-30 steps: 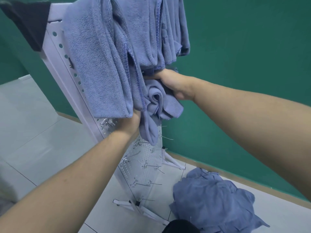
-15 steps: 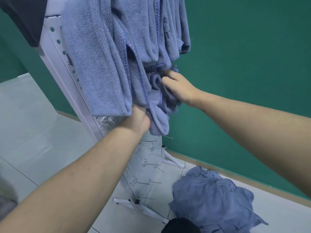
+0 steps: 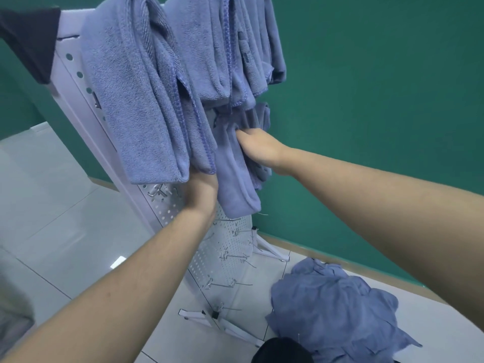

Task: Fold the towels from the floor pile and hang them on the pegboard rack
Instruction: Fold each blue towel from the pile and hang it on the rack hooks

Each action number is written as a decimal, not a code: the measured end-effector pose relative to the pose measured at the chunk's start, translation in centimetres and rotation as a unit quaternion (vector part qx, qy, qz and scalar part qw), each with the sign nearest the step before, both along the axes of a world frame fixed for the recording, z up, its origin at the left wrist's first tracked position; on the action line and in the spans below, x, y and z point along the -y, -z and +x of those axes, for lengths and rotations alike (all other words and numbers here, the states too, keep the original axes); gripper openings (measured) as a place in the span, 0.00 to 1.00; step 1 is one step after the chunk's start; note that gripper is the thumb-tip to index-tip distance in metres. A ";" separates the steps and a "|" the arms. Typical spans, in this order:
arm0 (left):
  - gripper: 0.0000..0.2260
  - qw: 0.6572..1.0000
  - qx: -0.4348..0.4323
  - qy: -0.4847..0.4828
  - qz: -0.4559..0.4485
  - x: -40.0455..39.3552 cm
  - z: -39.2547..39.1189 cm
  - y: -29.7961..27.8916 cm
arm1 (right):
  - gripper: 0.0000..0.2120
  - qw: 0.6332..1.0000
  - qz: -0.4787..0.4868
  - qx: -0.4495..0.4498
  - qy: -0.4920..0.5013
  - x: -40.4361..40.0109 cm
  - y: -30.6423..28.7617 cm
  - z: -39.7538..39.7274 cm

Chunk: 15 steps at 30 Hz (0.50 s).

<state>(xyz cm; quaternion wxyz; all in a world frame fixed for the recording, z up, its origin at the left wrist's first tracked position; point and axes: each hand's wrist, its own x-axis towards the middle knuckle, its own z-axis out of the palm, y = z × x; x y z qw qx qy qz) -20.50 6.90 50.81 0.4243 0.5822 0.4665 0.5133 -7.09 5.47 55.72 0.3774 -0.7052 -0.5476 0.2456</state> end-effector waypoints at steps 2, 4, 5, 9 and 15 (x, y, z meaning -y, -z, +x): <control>0.10 0.999 0.020 -0.045 0.016 0.1 -0.1 0.0 | 0.22 1.000 -0.005 0.001 -0.009 0.2 -0.1 -0.3; 0.07 0.998 0.008 -0.049 0.040 0.6 0.1 0.2 | 0.22 1.000 -0.006 -0.001 -0.020 0.3 -0.3 -0.7; 0.11 0.997 -0.005 -0.054 0.064 1.0 0.2 0.2 | 0.22 1.000 -0.002 -0.001 -0.022 0.5 -0.4 -1.0; 0.18 0.986 -0.025 -0.060 0.154 1.4 -0.3 1.3 | 0.24 0.999 0.010 0.013 -0.043 0.8 -0.2 -1.7; 0.15 0.965 -0.206 -0.015 0.161 0.9 -1.2 3.0 | 0.26 0.998 0.020 -0.048 -0.040 1.9 2.3 -1.4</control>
